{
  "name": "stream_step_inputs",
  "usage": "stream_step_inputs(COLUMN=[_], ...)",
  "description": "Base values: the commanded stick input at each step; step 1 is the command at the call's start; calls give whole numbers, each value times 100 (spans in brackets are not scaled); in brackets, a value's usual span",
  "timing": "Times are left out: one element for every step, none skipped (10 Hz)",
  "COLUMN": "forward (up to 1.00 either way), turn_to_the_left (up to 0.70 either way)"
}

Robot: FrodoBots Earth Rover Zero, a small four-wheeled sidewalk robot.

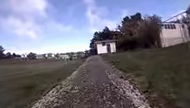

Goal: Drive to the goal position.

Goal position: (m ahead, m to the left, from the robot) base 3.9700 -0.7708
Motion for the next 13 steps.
stream_step_inputs(forward=[85, 85, 85, 85, 85, 85, 85, 85, 85, 85, 85, 85, 85], turn_to_the_left=[0, 0, 0, 0, 0, 0, 0, 0, 0, 0, 0, 0, 0])
